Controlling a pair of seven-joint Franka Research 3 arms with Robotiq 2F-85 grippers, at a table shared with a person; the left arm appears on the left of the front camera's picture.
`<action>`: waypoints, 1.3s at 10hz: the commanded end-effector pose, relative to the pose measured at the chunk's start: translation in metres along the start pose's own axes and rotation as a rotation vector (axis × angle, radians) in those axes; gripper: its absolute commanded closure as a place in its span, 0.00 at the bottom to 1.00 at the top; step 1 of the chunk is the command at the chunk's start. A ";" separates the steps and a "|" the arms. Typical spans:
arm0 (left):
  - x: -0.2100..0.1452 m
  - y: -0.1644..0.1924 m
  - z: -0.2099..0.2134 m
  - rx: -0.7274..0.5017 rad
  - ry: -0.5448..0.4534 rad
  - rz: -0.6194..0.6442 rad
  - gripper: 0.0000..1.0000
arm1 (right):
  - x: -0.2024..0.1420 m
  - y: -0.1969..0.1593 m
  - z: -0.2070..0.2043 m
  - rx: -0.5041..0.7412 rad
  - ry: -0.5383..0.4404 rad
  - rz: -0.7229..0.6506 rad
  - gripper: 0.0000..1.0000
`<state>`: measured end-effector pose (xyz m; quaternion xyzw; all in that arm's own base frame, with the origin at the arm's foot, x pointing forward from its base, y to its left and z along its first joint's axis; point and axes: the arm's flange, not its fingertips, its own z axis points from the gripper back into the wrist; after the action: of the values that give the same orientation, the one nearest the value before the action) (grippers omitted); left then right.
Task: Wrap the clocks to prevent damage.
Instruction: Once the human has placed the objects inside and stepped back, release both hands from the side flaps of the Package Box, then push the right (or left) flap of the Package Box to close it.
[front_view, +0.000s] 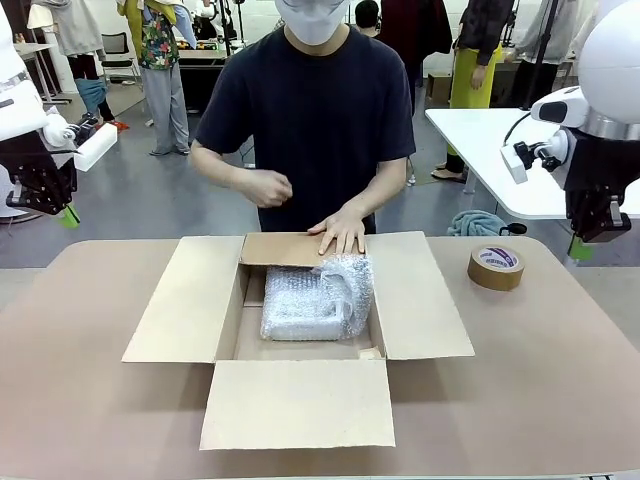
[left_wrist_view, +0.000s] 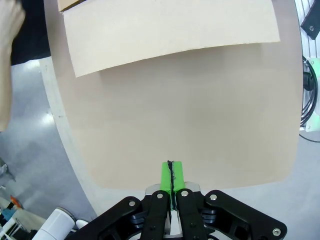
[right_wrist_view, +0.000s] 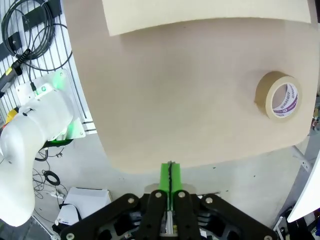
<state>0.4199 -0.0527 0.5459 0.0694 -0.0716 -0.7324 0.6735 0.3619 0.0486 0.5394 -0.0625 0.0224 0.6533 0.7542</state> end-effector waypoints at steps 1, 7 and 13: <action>-0.001 0.000 0.000 0.011 0.017 -0.001 1.00 | -0.005 -0.002 -0.001 -0.017 0.008 0.013 0.99; -0.001 0.000 0.000 0.011 0.017 -0.001 1.00 | -0.005 -0.002 -0.001 -0.017 0.008 0.013 0.99; -0.001 0.000 0.000 0.011 0.017 -0.001 1.00 | -0.005 -0.002 -0.001 -0.017 0.008 0.013 0.99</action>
<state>0.4199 -0.0527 0.5459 0.0694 -0.0716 -0.7325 0.6735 0.3624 0.0457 0.5395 -0.0627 0.0223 0.6506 0.7565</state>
